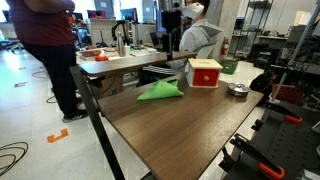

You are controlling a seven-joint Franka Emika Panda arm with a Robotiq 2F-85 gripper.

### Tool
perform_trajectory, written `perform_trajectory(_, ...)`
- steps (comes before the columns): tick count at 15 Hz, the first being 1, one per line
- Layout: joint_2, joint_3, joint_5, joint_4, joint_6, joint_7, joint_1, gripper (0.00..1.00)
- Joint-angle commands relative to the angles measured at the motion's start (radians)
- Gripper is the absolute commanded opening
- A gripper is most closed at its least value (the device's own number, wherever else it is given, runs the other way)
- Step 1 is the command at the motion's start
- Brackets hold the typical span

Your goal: Fold the green towel from bottom to top

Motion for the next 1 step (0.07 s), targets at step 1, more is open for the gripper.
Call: perform_trajectory(1,-0.031,0.005,-0.005,-0.046,0.002,0.0,-0.006,1.0)
